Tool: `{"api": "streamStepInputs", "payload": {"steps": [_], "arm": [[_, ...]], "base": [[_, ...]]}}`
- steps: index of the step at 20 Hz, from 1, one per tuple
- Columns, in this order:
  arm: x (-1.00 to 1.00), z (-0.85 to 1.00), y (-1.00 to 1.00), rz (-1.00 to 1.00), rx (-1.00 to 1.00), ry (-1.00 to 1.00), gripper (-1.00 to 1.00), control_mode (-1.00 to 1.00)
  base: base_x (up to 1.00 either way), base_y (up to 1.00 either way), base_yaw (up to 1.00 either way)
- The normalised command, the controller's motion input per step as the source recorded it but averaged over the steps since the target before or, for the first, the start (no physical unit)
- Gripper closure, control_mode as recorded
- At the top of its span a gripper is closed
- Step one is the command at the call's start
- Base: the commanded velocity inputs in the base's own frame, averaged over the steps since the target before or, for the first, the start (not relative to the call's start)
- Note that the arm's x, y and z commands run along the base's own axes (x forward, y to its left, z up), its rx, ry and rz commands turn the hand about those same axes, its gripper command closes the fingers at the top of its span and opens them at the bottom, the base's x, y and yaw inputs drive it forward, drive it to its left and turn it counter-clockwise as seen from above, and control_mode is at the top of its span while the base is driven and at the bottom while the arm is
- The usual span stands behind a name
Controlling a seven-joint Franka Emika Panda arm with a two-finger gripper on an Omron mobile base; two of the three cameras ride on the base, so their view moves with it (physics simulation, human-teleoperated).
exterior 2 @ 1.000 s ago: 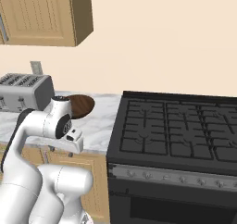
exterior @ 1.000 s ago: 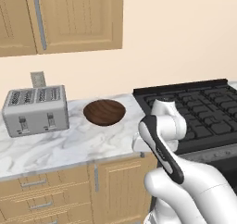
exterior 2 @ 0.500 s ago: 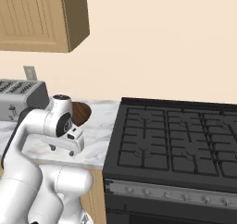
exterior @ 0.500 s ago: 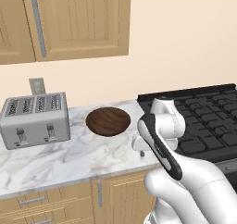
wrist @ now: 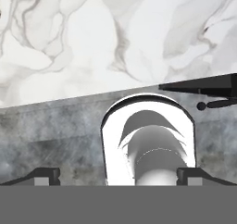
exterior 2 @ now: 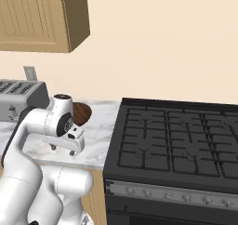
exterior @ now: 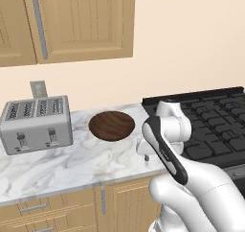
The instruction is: Pick the cup and bowl from the counter and place them on the counter next to the sink.
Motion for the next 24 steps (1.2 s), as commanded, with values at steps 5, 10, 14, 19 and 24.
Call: {"api": "streamStepInputs", "payload": {"steps": [5, 10, 14, 19, 24], "arm": [[0.17, 0.14, -0.06, 0.0, 0.08, -0.25, -1.0, -1.0], [0.78, 0.04, -0.17, -0.04, 0.01, -0.08, -1.0, -1.0], [1.0, 0.01, 0.0, 0.0, 0.0, 0.0, -1.0, -1.0], [0.93, 0.03, 0.0, -0.02, 0.0, 0.0, -1.0, -1.0], [0.74, 0.42, 0.0, -0.04, 0.0, 0.11, -1.0, -1.0]], "base": [[0.0, 0.0, 0.0], [0.0, 0.0, 0.0], [0.0, 0.0, 0.0], [0.0, 0.0, 0.0], [0.0, 0.0, 0.0]]}}
